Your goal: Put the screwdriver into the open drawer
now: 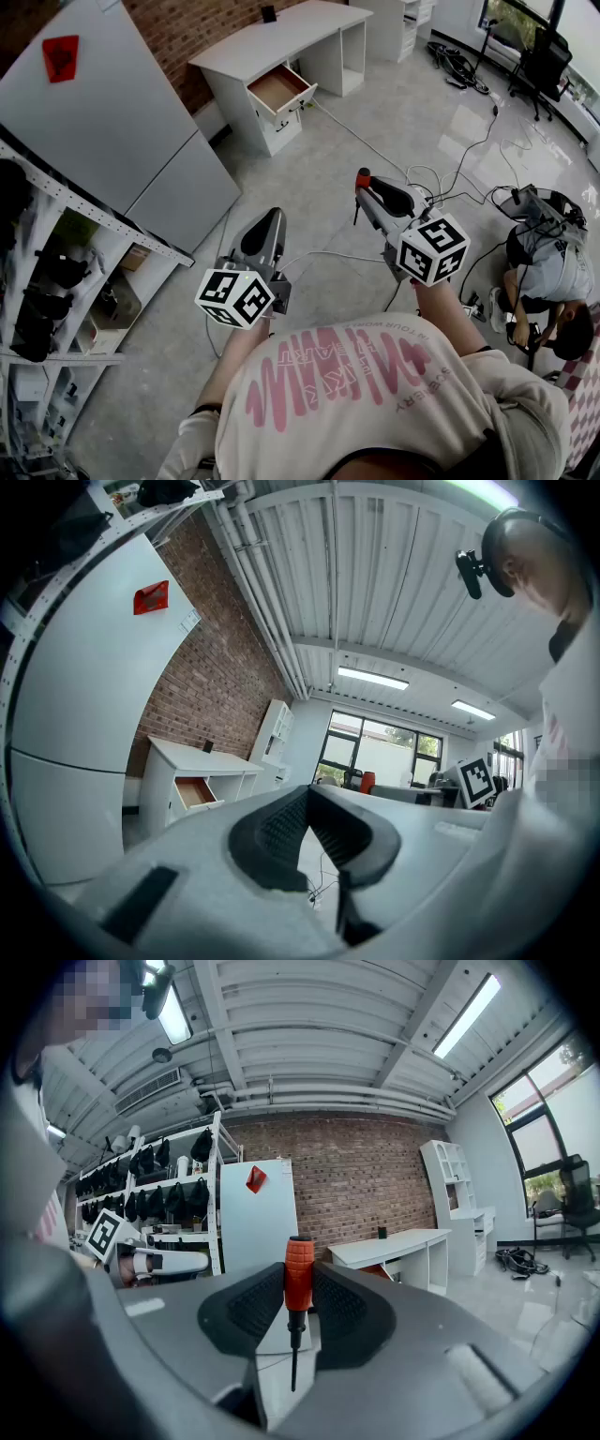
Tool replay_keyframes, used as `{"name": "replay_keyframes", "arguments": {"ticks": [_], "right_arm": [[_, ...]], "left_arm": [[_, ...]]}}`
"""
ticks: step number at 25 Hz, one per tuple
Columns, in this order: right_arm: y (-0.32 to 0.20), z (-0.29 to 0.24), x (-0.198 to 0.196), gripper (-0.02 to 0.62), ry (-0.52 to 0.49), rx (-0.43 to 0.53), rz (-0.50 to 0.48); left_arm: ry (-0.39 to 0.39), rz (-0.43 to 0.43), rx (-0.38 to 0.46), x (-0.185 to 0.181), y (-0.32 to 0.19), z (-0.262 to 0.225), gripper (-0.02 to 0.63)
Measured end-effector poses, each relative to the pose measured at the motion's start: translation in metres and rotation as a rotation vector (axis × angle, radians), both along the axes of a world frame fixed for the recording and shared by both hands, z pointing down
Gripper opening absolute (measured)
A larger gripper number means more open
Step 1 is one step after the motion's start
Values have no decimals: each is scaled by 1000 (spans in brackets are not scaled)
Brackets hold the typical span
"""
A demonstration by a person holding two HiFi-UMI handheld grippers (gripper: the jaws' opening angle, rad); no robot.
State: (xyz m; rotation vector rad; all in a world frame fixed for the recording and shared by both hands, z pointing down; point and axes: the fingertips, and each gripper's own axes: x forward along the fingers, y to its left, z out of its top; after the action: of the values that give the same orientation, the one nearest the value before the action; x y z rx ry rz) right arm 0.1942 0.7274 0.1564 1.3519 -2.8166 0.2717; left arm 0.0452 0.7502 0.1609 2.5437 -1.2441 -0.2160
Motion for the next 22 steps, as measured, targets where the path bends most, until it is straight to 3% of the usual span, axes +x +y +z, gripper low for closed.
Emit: {"name": "replay_keyframes", "arguments": {"ticks": [9,15,19,22], "right_arm": [[-20,13,4,104,1,-19,10],[-35,20,14,104,-38,-43,14],[-46,38,2,106,-65,-93,-2],[-63,44,-16,106,-16,-85,-10]], "left_arm": [[11,-11,5,-6,-20,11,5],[-5,-66,-16,-11,-30,24,5],[-20,-79,-38,-21,-37,35,5],[-10,-79,-48,-32,-55,40,5]]}}
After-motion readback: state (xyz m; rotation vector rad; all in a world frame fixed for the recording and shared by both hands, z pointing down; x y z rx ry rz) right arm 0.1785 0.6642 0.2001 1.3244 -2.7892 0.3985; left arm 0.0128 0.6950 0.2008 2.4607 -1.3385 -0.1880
